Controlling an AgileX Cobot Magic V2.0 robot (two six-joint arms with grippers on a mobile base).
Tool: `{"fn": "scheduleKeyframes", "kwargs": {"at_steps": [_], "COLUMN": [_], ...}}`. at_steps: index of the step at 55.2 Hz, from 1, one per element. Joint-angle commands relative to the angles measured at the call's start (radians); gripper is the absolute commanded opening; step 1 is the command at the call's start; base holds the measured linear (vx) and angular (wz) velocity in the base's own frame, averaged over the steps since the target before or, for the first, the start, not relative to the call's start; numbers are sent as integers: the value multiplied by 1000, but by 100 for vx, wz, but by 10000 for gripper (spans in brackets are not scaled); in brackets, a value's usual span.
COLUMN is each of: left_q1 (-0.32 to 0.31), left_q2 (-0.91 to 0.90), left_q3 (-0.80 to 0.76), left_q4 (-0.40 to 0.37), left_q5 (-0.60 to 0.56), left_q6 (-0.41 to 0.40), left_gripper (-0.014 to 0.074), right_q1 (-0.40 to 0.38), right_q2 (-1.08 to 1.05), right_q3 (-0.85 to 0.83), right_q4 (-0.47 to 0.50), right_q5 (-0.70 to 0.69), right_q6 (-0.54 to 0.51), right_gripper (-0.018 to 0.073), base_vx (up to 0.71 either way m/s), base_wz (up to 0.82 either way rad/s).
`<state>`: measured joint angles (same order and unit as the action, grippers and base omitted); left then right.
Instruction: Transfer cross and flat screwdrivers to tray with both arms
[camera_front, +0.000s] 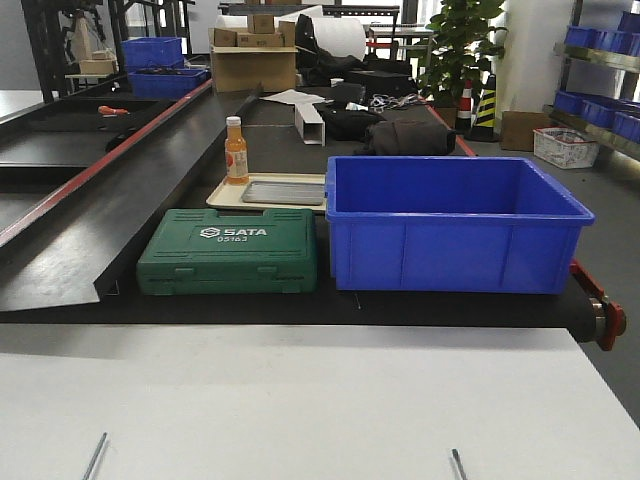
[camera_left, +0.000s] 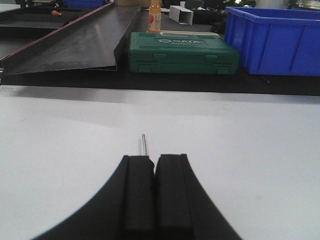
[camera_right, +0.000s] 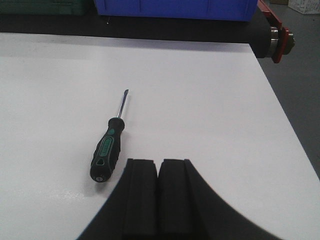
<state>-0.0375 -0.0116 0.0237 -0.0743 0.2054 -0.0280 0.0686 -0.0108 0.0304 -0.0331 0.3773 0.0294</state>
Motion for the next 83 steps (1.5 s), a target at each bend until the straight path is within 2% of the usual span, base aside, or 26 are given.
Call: {"fn": "scheduleKeyframes", "kwargs": {"at_steps": [1,33,36,41,55,65,69,72,75,79,83], "left_q1": [-2,-2,-2,-2,-2,-2,-2,-2,-2,-2,-1], "left_q2": [-3,-3,-3,-3,-3,-3,-3,-3,3,37,104], "left_q3": [-28,-28,-28,-28,-30,-36,-64,-115,-192,-316,-449], "left_q4": [-2,-2,-2,-2,-2,-2,-2,-2,-2,-2,-2], "left_q5": [-95,-153,-157,-184,-341,-519,-565,-560,-548,-501,-392], "left_q6": [-3,-4,-4,-4,-4,-10,-14,-14,-11,-5,28], "left_gripper": [-6,-6,-6,-6,-6,-6,-6,-3,-2,2,9], "right_q1": [-1,-1,-2,-2,-1,-2,-2,-2,-2,-2,-2], "right_q2": [-5,-5,-5,-5,-5,-5,-5,-1,17,76,157], "right_q3": [6,6,6,6,6,4,-15,-56,-132,-253,-368], "right_q4": [-4,-4,-28,-130,-116,-112,-71,-16,33,46,33], "right_q5": [-76,-76,-78,-101,-369,-636,-737,-720,-646,-521,-410], "right_q6": [-2,-2,-15,-54,69,73,87,91,77,49,28], "right_gripper": [-8,-8,-8,-8,-8,-8,-8,-8,-8,-8,-8], "base_vx": [0,0,0,0,0,0,0,0,0,0,0], "base_wz": [0,0,0,0,0,0,0,0,0,0,0]}}
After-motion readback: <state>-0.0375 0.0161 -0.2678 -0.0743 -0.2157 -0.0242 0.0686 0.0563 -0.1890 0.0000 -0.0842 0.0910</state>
